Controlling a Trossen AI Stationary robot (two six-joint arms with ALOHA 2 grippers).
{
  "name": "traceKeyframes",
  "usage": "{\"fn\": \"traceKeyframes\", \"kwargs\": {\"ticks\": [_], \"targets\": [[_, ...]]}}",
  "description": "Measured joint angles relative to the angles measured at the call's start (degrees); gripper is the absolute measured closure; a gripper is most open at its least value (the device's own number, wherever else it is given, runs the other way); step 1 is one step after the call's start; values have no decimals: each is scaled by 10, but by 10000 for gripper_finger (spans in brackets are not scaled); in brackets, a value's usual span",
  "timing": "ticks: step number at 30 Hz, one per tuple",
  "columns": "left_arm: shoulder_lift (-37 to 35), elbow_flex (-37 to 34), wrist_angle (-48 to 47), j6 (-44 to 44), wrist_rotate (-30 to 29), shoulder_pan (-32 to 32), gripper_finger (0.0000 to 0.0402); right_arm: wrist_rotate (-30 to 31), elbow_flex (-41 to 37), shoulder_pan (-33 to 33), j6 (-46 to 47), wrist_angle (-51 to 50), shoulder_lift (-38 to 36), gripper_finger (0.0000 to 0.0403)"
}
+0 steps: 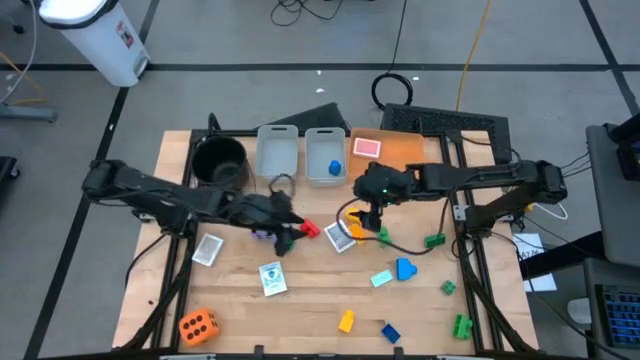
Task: Pick & Place Toys
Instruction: Put the red gamepiece into the right gray bin
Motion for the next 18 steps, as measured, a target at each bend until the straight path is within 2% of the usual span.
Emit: {"fn": "traceKeyframes", "kwargs": {"ticks": [4, 8, 11, 14, 18], "targets": [[54, 54, -64, 79, 32, 14, 176, -15, -90, -9, 76, 47, -58, 46], [96, 102, -130, 188, 34, 34, 176, -12, -175, -9, 128, 126, -112, 46], [119, 117, -144, 271, 32, 50, 176, -9, -226, -9, 173, 191, -142, 46], [134, 119, -148, 346, 39, 63, 176, -1, -260, -11, 212, 245, -158, 46], [153, 120, -153, 397, 51, 81, 176, 21, -268, -14, 240, 255, -160, 46]]}}
